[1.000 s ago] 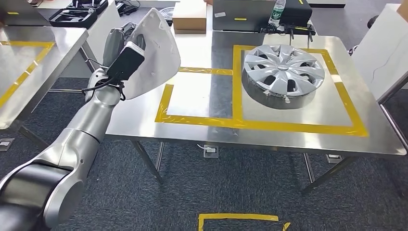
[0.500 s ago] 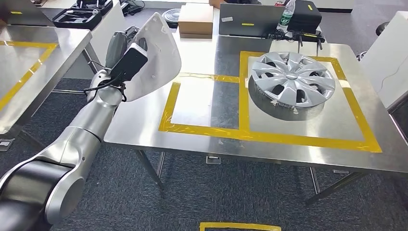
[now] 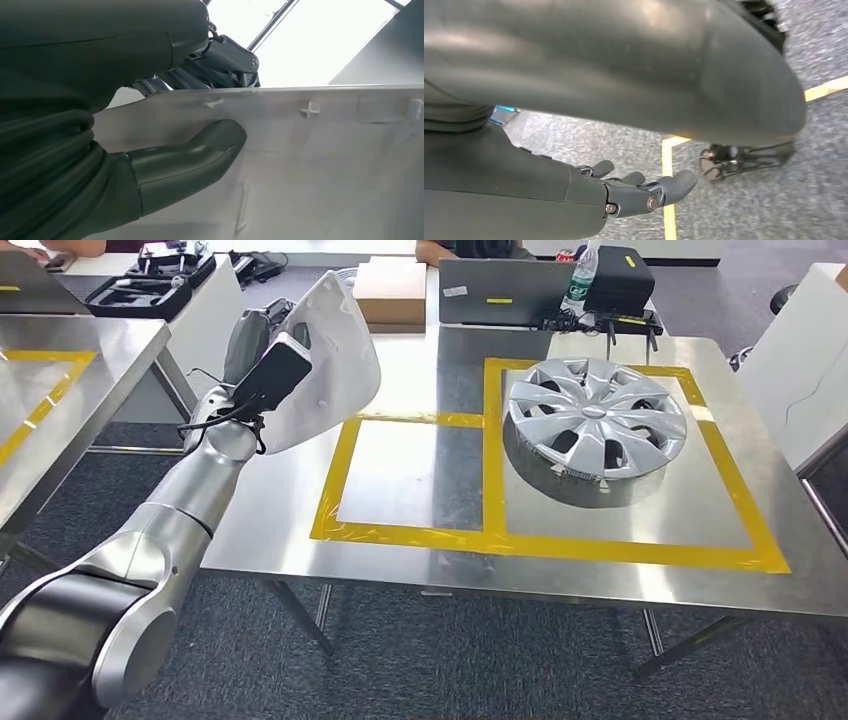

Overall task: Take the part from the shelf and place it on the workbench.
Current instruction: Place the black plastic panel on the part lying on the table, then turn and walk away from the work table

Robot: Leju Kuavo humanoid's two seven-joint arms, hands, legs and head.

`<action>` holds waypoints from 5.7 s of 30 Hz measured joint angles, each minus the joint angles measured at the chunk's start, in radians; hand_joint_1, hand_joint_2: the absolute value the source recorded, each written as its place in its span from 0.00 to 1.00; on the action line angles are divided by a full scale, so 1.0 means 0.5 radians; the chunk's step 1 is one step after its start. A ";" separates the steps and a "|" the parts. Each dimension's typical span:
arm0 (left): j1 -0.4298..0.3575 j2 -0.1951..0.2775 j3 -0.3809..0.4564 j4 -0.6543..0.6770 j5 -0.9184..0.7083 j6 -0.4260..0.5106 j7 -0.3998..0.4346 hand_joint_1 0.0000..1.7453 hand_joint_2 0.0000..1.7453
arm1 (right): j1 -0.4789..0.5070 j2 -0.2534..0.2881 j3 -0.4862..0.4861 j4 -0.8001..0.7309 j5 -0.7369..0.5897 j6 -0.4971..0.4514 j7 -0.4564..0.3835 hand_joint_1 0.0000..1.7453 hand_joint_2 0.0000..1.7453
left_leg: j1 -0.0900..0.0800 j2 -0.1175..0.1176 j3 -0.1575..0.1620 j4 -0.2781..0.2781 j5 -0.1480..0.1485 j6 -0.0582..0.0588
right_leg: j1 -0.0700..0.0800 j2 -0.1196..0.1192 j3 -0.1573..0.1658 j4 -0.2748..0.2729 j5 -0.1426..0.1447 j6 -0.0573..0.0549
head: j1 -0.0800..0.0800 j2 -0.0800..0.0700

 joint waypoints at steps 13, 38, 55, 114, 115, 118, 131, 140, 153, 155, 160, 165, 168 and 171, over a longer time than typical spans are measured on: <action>0.037 -0.101 -0.020 0.043 -0.050 -0.013 0.009 1.00 1.00 | 0.006 -0.006 -0.001 -0.001 -0.010 -0.010 -0.011 0.00 0.00 | 0.011 -0.016 0.166 -0.038 -0.158 0.055 | -0.006 -0.013 -0.306 0.229 0.132 0.068 | 0.027 0.000; 0.115 -0.207 -0.106 0.144 -0.102 -0.094 0.106 1.00 1.00 | 0.008 -0.012 -0.006 -0.002 0.007 0.002 -0.047 0.00 0.00 | 0.016 -0.006 0.082 -0.045 -0.081 0.075 | -0.010 -0.012 -0.234 0.414 -0.165 0.090 | 0.029 0.000; 0.169 -0.199 -0.114 0.232 -0.152 -0.194 0.258 0.00 0.00 | 0.039 -0.007 -0.001 -0.002 0.094 0.072 -0.106 0.00 0.00 | 0.002 -0.012 0.197 -0.068 -0.185 0.035 | -0.012 -0.005 -0.195 0.014 0.157 0.022 | 0.027 0.000; 0.157 -0.222 -0.181 0.249 -0.264 -0.169 0.307 0.00 0.00 | 0.076 0.000 0.028 0.019 0.111 0.125 -0.118 0.00 0.00 | -0.049 0.007 0.225 0.015 -0.265 0.102 | -0.016 0.001 -0.370 0.088 0.290 0.044 | -0.013 0.000; 0.155 -0.226 -0.183 0.249 -0.264 -0.169 0.308 0.00 0.00 | 0.078 -0.001 0.028 0.019 0.110 0.125 -0.118 0.00 0.00 | -0.043 0.010 0.215 -0.002 -0.231 0.108 | -0.015 0.000 -0.381 0.110 0.250 0.053 | -0.012 0.000; 0.155 -0.235 -0.191 0.252 -0.264 -0.170 0.312 0.00 0.00 | 0.080 -0.006 0.028 0.020 0.110 0.126 -0.118 0.00 0.00 | -0.030 0.015 0.149 -0.021 -0.149 0.120 | -0.019 -0.005 -0.465 0.396 -0.020 0.077 | 0.002 0.000; 0.161 -0.231 -0.197 0.264 -0.278 -0.175 0.316 0.00 0.00 | 0.075 -0.040 0.027 0.026 0.111 0.149 -0.109 0.00 0.00 | -0.020 0.014 -0.080 0.114 -0.119 0.006 | -0.021 -0.018 -0.117 0.067 0.053 -0.013 | 0.000 0.000; 0.158 -0.236 -0.197 0.271 -0.283 -0.180 0.320 0.00 0.00 | 0.076 -0.043 0.026 0.027 0.110 0.149 -0.106 0.00 0.00 | 0.014 0.008 0.184 0.145 -0.267 -0.027 | -0.035 -0.021 -0.302 0.067 0.221 0.020 | -0.013 0.000; 0.154 -0.247 -0.199 0.276 -0.284 -0.175 0.316 0.00 0.00 | 0.077 -0.049 0.025 0.033 0.130 0.154 -0.108 0.00 0.00 | -0.016 0.011 0.012 0.000 -0.056 0.088 | -0.023 -0.017 -0.323 0.513 -0.031 0.091 | -0.001 0.000; 0.152 -0.246 -0.199 0.273 -0.284 -0.173 0.317 0.00 0.00 | 0.073 -0.056 0.025 0.033 0.134 0.156 -0.108 0.00 0.00 | -0.020 0.011 -0.024 0.008 -0.024 0.077 | -0.006 -0.019 -0.103 0.228 -0.008 0.060 | -0.002 0.000; 0.147 -0.240 -0.201 0.272 -0.293 -0.170 0.319 0.00 0.00 | 0.069 -0.057 0.025 0.035 0.143 0.160 -0.107 0.00 0.00 | -0.023 0.011 -0.051 0.003 0.020 0.021 | 0.006 -0.023 -0.011 0.019 0.008 0.005 | 0.005 0.000; 0.153 -0.226 -0.213 0.279 -0.305 -0.170 0.322 0.00 0.00 | 0.069 -0.058 0.025 0.037 0.140 0.161 -0.106 0.00 0.00 | 0.003 0.005 -0.216 0.485 -0.340 -0.041 | -0.014 -0.034 -0.139 0.008 0.125 -0.023 | -0.009 0.000; 0.160 -0.225 -0.226 0.282 -0.310 -0.170 0.323 0.00 0.00 | 0.070 -0.056 0.025 0.037 0.135 0.161 -0.108 0.00 0.00 | 0.017 0.006 -0.103 0.496 -0.250 -0.058 | -0.024 -0.037 -0.226 0.013 0.192 -0.005 | -0.009 0.000; 0.153 -0.229 -0.230 0.274 -0.311 -0.170 0.322 0.00 0.00 | 0.070 -0.056 0.025 0.037 0.135 0.159 -0.111 0.00 0.00 | 0.020 0.001 0.207 0.090 -0.229 -0.051 | -0.030 -0.035 -0.275 0.021 0.246 0.032 | -0.013 0.000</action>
